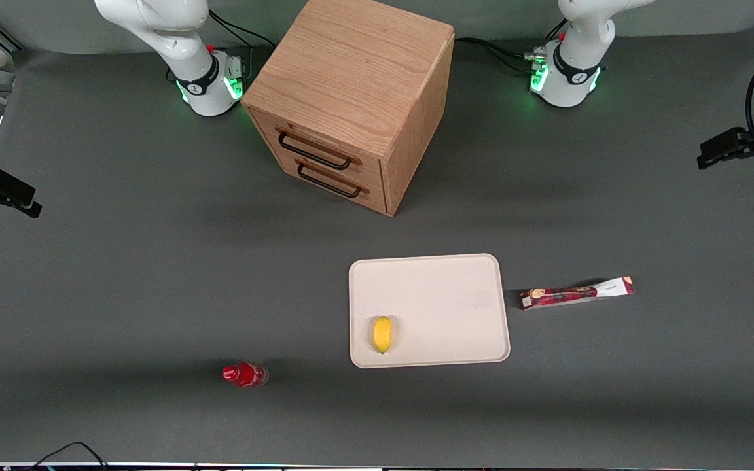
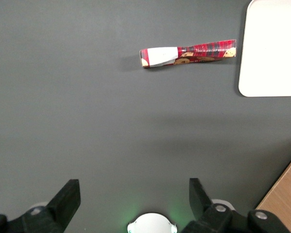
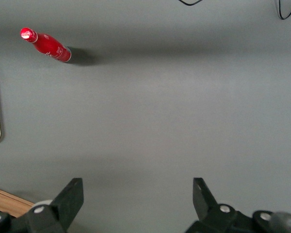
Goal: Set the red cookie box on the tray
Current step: 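Move the left gripper toward the red-and-white cookie box beside the tray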
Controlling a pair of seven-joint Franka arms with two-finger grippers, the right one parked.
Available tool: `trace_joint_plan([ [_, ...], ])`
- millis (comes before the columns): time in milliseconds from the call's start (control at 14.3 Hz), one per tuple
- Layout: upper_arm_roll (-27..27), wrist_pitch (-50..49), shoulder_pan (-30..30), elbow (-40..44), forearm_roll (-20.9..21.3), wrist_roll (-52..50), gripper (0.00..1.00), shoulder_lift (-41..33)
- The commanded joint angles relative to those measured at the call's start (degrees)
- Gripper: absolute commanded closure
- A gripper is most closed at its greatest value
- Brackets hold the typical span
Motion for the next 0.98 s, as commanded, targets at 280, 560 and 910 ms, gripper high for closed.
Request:
trace_joint_plan([
  [280,2.25,-1.15,-3.87,1.69,0.46,0.01,0.00,2.51],
  [560,6.48,-2.91,-8.35,1.34,0.54,-12.77,0.00,4.44],
  [910,4.55,-0.90,-9.77,1.25,0.72,-44.06,0.00,12.08],
])
